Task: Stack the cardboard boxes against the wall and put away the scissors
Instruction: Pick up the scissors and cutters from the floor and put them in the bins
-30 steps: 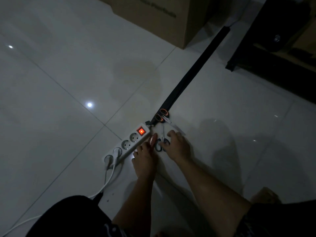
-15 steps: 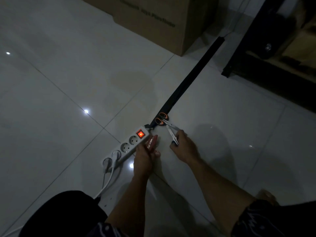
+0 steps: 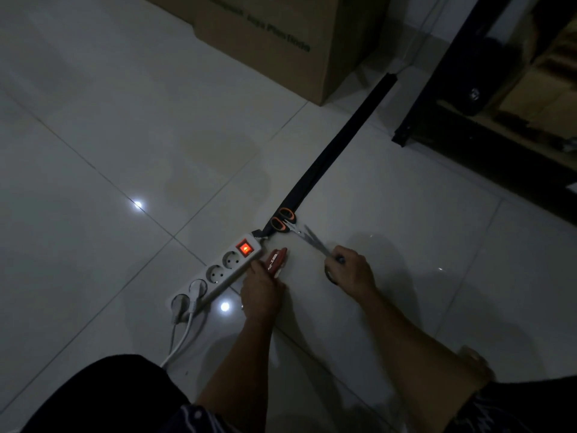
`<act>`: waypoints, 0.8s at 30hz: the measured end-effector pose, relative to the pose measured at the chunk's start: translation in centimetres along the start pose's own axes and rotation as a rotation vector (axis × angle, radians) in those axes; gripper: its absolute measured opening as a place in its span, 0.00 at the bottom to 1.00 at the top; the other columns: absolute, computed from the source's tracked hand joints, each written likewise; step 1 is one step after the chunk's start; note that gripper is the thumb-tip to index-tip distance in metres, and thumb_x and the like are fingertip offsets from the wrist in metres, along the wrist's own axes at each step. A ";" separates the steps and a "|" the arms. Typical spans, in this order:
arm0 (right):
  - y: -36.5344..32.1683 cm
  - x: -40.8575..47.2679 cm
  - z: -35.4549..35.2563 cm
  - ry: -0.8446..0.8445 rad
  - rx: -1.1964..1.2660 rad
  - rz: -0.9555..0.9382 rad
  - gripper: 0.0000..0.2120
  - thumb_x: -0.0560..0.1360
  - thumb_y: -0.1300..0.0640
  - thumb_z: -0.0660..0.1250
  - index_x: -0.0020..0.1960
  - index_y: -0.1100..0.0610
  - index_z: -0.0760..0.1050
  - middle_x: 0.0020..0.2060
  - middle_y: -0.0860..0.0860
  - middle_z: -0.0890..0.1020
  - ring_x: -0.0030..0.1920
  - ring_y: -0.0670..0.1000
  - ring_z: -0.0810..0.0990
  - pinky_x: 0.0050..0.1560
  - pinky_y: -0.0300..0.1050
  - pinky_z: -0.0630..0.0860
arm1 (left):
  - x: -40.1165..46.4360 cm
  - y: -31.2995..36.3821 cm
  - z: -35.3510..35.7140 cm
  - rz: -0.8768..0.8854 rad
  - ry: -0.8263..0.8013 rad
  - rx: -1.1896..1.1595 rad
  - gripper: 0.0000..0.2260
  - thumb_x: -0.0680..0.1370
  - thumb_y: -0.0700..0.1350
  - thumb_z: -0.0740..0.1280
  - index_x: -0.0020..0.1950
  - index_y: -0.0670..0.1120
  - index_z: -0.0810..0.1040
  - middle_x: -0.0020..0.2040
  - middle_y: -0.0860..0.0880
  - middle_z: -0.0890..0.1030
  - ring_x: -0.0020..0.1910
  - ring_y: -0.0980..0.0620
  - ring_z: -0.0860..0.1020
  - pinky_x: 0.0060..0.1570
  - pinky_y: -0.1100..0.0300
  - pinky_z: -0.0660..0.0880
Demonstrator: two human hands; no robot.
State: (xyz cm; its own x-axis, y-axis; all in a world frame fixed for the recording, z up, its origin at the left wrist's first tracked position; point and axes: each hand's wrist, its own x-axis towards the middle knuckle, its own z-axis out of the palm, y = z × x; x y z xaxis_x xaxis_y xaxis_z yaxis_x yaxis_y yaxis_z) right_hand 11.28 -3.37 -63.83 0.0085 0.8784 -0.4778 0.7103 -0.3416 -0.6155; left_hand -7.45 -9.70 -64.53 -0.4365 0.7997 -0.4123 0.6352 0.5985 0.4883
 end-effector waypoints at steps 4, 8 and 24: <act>-0.5 0.3 -0.2 -0.004 0.022 -0.001 0.12 0.71 0.45 0.63 0.39 0.53 0.67 0.37 0.52 0.80 0.40 0.58 0.79 0.42 0.50 0.77 | 0.2 -0.3 0.0 0.037 -0.021 0.037 0.15 0.76 0.47 0.69 0.60 0.46 0.72 0.58 0.45 0.77 0.54 0.49 0.77 0.49 0.59 0.72; -2.6 0.8 1.2 -0.097 0.031 -0.103 0.10 0.74 0.52 0.68 0.51 0.54 0.72 0.42 0.54 0.80 0.42 0.59 0.78 0.43 0.49 0.76 | 0.4 -0.1 -0.1 0.036 -0.054 0.058 0.15 0.76 0.49 0.69 0.59 0.46 0.73 0.58 0.46 0.77 0.55 0.50 0.76 0.53 0.57 0.73; -0.5 1.2 -2.1 -0.066 0.088 0.062 0.15 0.78 0.49 0.65 0.63 0.51 0.74 0.52 0.53 0.81 0.52 0.57 0.80 0.53 0.49 0.78 | 3.7 4.3 -2.2 0.153 0.017 -0.037 0.17 0.76 0.52 0.68 0.57 0.41 0.76 0.55 0.42 0.78 0.49 0.47 0.77 0.43 0.57 0.71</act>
State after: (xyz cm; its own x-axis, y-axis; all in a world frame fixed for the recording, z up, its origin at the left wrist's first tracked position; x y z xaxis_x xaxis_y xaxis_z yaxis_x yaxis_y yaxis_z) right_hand 12.37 -1.45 -62.80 0.0026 0.8319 -0.5549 0.6453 -0.4253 -0.6346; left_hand -7.74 -4.06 -62.32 -0.3474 0.8820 -0.3183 0.6710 0.4710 0.5727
